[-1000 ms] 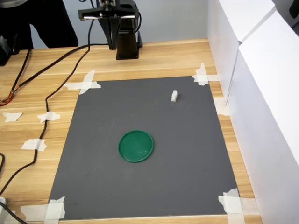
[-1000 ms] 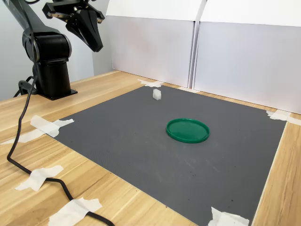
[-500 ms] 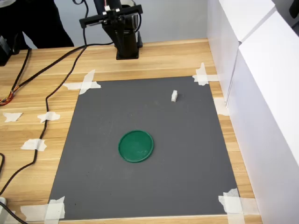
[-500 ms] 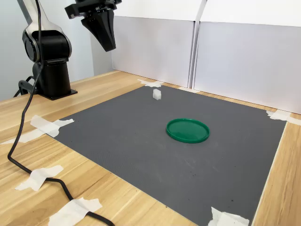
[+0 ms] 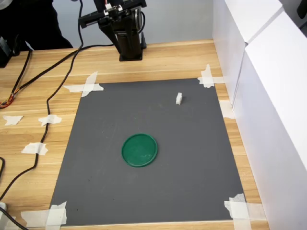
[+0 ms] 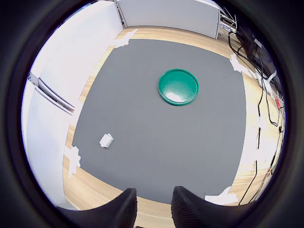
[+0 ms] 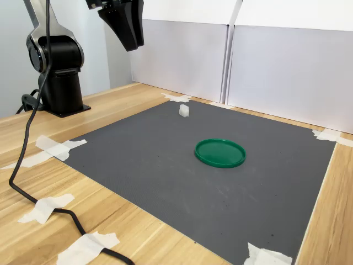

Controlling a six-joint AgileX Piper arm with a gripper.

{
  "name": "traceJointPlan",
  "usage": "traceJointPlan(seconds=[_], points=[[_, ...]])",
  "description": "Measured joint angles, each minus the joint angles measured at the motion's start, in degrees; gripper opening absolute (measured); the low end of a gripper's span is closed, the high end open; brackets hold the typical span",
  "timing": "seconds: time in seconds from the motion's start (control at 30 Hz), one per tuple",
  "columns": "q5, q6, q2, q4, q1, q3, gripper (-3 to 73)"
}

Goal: Grasp a white terminal and put it on the green lid.

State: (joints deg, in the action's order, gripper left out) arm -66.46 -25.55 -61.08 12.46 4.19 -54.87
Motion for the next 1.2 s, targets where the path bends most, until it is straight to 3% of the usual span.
traceJointPlan(seconds=[0.43,0.6,0.87,1.07,1.2], points=[[2.1,-7.0,-3.5,-0.3,0.0,-0.5,60.0],[4.4,-6.4,-4.3,-1.3,-1.3,-0.5,63.0],[5.9,3.0,-8.3,-7.6,-17.2,-0.5,63.2],[6.6,9.6,-13.3,-8.4,-28.6,-0.5,63.2],[8.5,13.3,-17.2,-8.4,-33.0,-0.5,63.2]])
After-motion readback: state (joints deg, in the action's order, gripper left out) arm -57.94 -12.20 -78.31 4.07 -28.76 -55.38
